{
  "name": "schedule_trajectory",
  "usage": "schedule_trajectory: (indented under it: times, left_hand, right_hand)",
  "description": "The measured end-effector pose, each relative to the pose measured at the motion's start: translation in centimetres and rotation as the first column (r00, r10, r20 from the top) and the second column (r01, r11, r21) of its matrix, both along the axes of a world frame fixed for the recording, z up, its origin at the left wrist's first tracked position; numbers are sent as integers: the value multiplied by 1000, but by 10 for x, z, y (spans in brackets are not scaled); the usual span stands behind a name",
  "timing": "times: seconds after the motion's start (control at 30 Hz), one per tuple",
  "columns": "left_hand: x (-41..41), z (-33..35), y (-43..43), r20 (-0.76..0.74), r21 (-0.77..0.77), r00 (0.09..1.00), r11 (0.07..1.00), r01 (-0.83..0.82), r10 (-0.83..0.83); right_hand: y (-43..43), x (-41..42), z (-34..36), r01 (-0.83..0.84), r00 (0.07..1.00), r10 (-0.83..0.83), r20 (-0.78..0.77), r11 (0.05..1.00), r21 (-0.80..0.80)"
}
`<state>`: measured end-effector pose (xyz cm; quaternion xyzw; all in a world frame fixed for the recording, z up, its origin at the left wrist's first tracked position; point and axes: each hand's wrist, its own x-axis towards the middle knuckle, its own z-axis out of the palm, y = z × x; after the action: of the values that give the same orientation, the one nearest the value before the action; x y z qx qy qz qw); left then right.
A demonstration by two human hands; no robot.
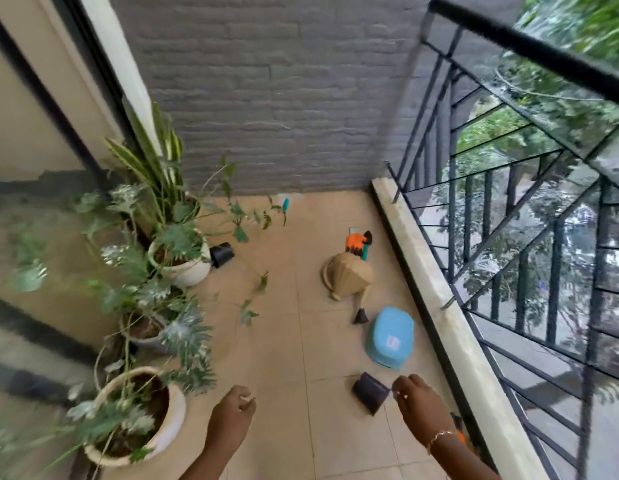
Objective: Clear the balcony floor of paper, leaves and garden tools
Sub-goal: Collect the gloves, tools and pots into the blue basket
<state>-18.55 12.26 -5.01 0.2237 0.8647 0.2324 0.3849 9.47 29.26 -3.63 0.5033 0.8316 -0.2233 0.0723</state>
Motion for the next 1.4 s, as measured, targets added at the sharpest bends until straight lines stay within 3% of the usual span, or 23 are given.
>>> schedule_trajectory:
  times: [0.37,0.53,0.7,0.83,1.17,1.4]
  left_hand:
    - [-91,-25,158,3,44,1000,999,27,-27]
    - [-176,-13,237,-52,-25,988,990,141,-142]
    - [-248,6,322,-189,-120,917,935,334,-352]
    - [-259,7,398,-232,-137,864,894,426,-447]
    - [-217,-5,571,-196,-189,630,659,728,-751]
    - [-199,-17,657,-225,-350,280,346,871,-933]
  right_hand:
    - [116,-53,-15,115,993,-116,1,992,47]
    - [198,-115,-11,175,984,-175,44,985,3]
    - [258,-184,-8,265,963,-265,-45,964,-4]
    - [288,-213,-14,297,948,-300,-103,954,-46]
    - [414,-200,-33,289,957,-287,31,952,-99]
    - [484,-178,-39,279,960,-275,60,958,-66]
